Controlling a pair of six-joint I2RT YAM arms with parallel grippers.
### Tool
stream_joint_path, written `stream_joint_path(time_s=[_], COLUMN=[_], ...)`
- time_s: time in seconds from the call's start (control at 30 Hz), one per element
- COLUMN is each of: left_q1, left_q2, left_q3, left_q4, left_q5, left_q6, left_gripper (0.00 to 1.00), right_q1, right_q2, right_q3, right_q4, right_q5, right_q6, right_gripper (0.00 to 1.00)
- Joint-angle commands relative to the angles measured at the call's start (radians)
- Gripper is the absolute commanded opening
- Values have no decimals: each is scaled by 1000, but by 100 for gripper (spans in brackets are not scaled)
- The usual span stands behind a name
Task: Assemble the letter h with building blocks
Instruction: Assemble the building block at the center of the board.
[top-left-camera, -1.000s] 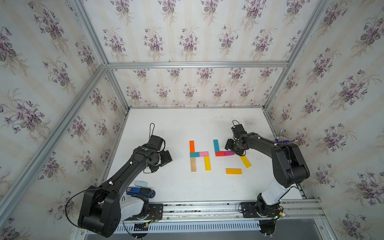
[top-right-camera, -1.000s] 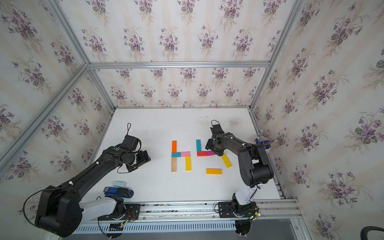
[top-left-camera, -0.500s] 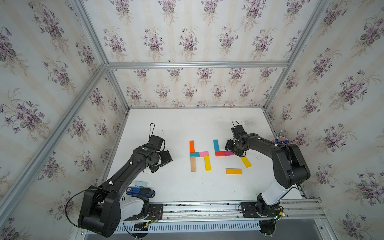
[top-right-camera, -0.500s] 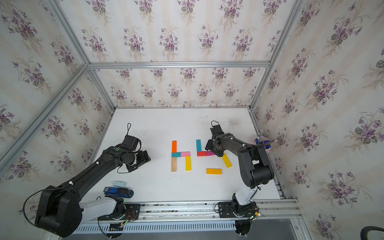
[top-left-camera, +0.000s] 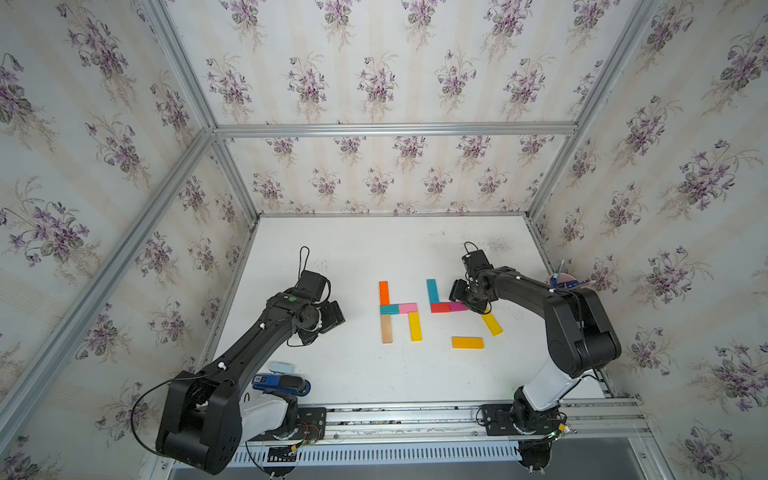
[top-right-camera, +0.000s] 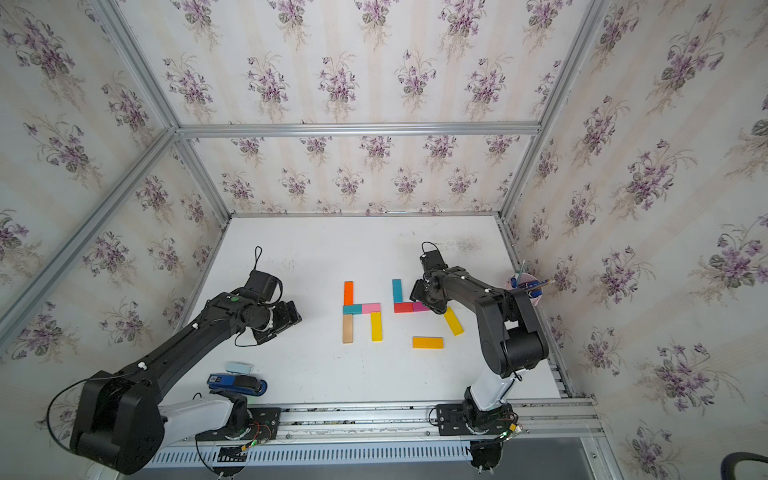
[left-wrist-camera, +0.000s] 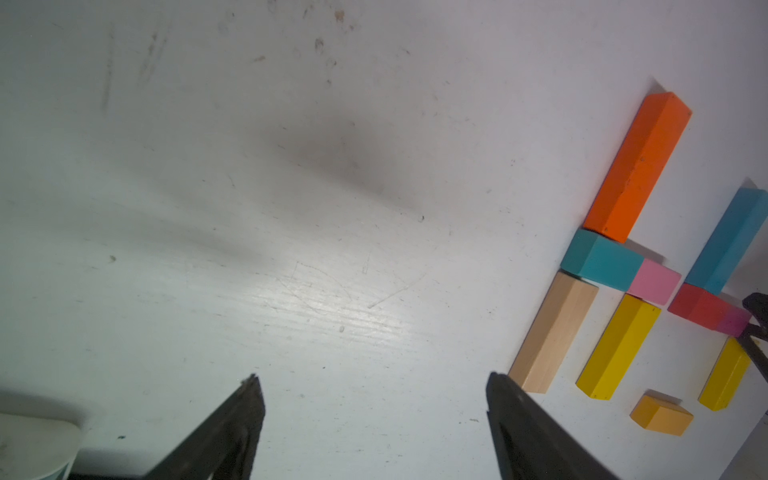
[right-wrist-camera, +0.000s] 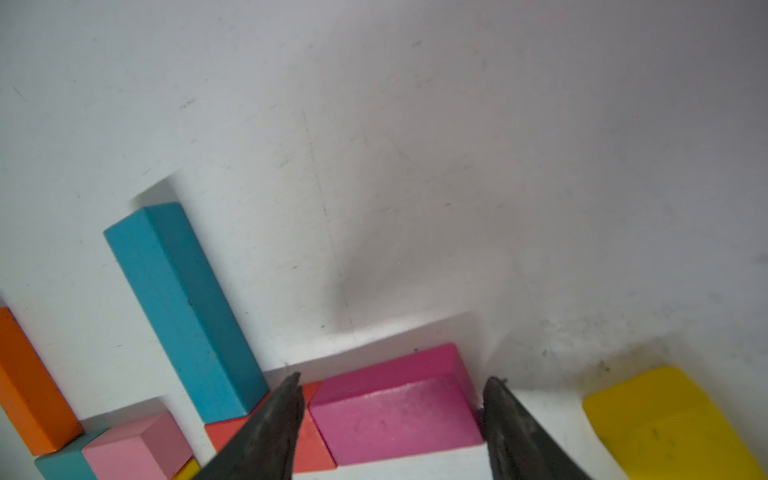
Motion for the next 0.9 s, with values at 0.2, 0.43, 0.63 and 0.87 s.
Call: stream_joint_path(time_s=[0.2, 0.43, 0.63, 0.87], left_q1=[1, 2, 1, 1], left_q2=[4, 15, 23, 21], left_q3=[-3, 4, 7, 20], left_q4=[4, 7, 12, 3], left_q5=[6, 9, 15, 11], left_q6=[6, 6, 5, 10], left_gripper=[86, 86, 86, 86], right_q1=[6, 7, 7, 13], right_q2=[-8, -8, -20, -126], right_q3=[1, 2, 2, 11], right_q4=[-8, -6, -16, -106], right_q5=[4, -2, 15, 88], right_q6=[-3, -9, -6, -18], right_gripper=[70, 70, 70, 71])
